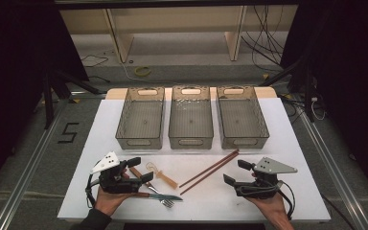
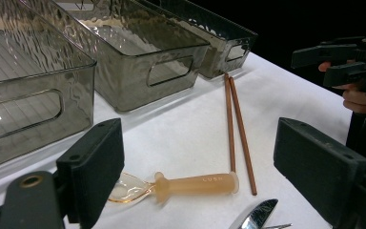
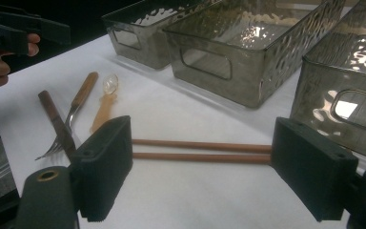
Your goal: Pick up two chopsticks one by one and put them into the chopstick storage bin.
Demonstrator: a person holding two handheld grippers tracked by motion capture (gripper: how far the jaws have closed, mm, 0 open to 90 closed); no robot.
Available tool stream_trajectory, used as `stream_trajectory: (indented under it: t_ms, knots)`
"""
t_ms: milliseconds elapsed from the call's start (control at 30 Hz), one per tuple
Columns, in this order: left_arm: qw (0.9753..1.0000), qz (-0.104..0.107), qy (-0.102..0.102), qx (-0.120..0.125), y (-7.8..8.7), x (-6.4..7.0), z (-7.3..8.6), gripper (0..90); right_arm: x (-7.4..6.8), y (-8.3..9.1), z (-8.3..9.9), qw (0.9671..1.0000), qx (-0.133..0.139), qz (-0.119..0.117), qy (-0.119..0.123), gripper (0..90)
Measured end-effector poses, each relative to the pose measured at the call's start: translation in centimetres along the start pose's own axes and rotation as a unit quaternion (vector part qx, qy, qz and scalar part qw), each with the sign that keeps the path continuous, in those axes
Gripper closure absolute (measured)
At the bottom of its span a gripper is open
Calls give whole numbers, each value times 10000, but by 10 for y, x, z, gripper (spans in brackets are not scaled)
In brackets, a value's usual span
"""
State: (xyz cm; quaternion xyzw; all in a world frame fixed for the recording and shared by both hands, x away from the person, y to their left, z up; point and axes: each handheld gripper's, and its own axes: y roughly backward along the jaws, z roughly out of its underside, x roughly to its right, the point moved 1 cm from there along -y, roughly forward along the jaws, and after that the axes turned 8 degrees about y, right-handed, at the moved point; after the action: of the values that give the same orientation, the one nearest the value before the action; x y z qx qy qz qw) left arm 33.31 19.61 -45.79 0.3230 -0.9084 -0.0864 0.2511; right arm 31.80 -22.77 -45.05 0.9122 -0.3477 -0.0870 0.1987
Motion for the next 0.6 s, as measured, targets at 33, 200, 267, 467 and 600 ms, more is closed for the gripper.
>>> stream_trajectory:
  t_ms: [33,200,267,467,600]
  knots:
    - [10000,1,-9,-6,0,0,0,171,0,0,-1,10000,-2,-23,1,232]
    - [10000,6,-4,-15,0,0,0,172,1,0,-4,9999,-74,-70,102,240]
    - [10000,2,-4,-18,0,0,0,171,2,0,-4,9999,-82,-95,117,243]
    - [10000,1,9,-24,0,-1,0,171,8,-1,-12,9986,-305,-226,370,250]
    - [10000,3,19,-24,0,-1,0,172,15,-1,-22,9963,-515,-309,614,264]
